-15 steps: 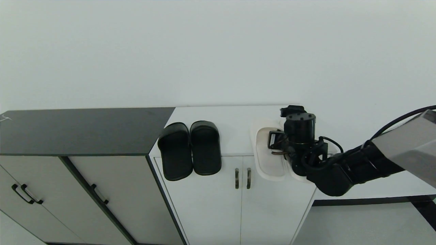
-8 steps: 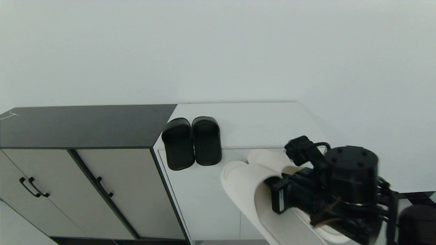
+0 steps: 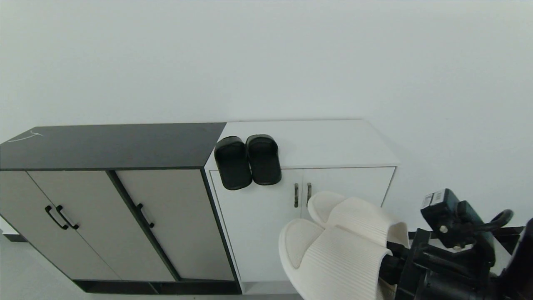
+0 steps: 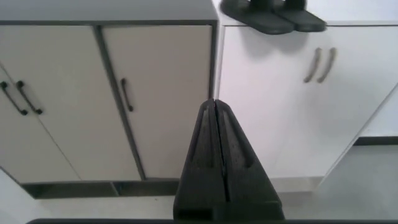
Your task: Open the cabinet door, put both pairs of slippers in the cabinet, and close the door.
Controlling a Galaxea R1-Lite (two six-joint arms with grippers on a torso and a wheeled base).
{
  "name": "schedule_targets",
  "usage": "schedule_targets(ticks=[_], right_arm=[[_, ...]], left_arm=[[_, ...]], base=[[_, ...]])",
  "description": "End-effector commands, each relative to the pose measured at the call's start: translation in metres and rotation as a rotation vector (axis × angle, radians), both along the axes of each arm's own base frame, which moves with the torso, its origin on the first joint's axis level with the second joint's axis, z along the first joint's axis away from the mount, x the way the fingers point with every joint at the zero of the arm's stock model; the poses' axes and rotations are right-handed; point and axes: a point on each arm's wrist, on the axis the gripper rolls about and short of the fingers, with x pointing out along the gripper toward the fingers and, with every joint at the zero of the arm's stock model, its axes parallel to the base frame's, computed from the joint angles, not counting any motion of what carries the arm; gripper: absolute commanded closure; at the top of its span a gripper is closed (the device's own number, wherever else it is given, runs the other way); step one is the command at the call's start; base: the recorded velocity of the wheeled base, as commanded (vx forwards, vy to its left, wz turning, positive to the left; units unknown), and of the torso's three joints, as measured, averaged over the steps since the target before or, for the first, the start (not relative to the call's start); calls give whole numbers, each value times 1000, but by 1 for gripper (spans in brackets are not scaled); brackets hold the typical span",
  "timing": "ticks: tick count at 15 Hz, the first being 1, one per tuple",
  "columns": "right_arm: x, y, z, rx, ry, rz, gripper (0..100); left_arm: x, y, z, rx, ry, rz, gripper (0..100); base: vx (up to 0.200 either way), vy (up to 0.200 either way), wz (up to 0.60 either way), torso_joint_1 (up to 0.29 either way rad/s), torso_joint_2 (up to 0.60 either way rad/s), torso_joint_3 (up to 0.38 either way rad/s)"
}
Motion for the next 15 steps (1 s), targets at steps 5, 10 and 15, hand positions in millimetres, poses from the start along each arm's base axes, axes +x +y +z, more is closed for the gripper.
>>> schedule_targets(ticks=[5,10,15], right_arm=[[0,0,-8,-26,25,9,100],[-1,-1,-11,-39,33,7,100],[-1,-1,-11,-38,31,8,100]], left_arm=[[0,0,0,-1,-1,0,100],[0,0,0,-5,-1,0,100],[0,0,0,-3,-2,0,100]], base=[[0,200,0,3,-1,5],[0,200,0,1,3,3],[0,200,0,3,4,2]])
